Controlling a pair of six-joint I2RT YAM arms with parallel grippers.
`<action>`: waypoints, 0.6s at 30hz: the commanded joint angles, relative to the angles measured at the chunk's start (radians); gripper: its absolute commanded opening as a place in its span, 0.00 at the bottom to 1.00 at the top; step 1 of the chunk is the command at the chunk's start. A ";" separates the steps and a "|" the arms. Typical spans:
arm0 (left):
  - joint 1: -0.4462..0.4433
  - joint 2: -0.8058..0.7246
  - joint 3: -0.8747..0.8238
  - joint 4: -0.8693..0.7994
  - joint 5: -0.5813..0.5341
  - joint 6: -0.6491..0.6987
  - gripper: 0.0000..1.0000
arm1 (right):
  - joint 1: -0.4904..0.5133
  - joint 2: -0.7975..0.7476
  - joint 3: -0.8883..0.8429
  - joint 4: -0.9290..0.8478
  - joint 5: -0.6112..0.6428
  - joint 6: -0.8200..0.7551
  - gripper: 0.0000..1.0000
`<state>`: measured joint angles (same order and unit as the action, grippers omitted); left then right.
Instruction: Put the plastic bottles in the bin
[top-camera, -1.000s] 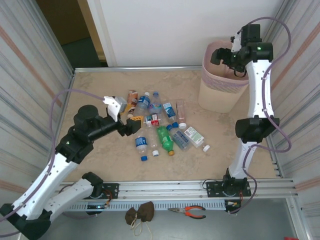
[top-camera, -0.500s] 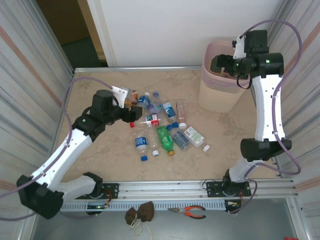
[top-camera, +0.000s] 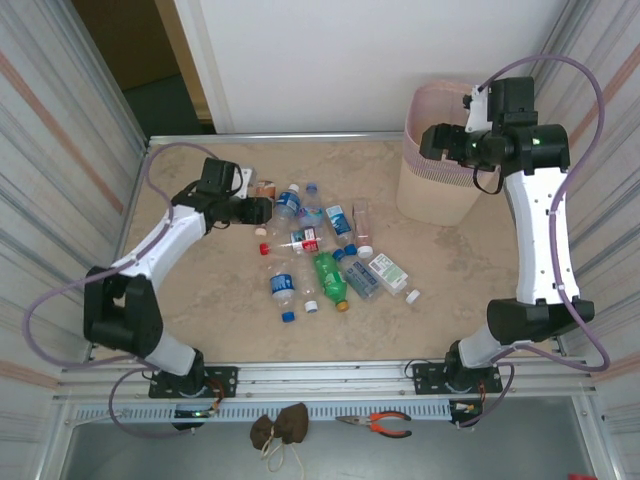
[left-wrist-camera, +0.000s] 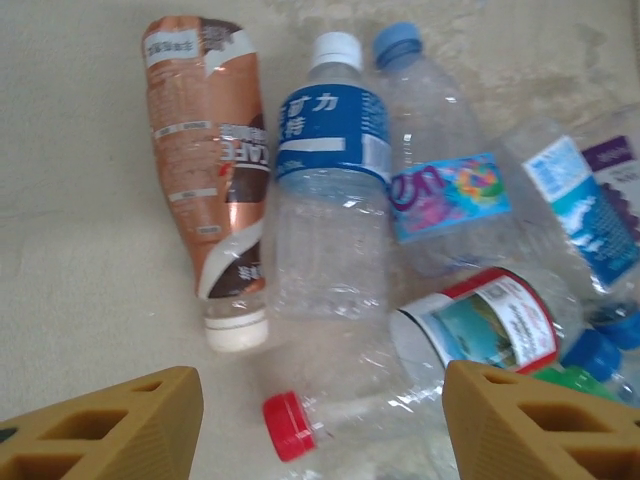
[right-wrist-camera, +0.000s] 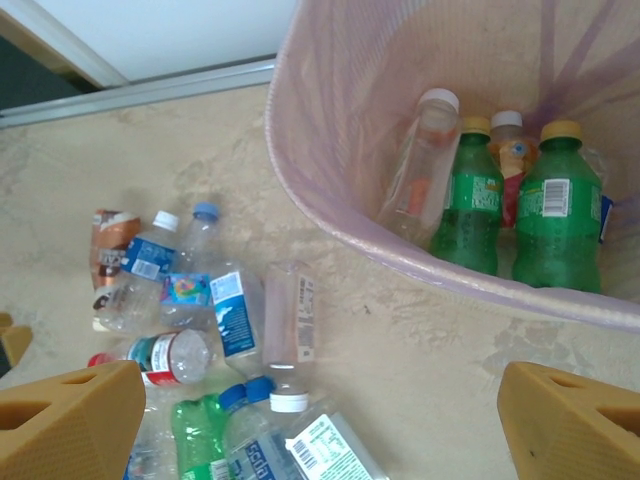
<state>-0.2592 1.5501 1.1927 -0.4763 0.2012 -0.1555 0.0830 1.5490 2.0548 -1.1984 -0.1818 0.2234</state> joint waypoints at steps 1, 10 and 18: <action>0.018 0.065 0.076 -0.028 0.029 0.052 0.64 | 0.015 -0.040 -0.007 0.017 0.007 -0.007 0.90; 0.037 0.284 0.274 -0.089 -0.005 0.098 0.69 | 0.045 -0.038 -0.005 0.020 0.020 -0.004 0.89; 0.049 0.453 0.422 -0.134 -0.044 0.111 0.71 | 0.054 -0.028 0.015 0.019 0.028 -0.007 0.89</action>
<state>-0.2180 1.9682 1.5658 -0.5583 0.1822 -0.0727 0.1295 1.5394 2.0548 -1.1889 -0.1734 0.2234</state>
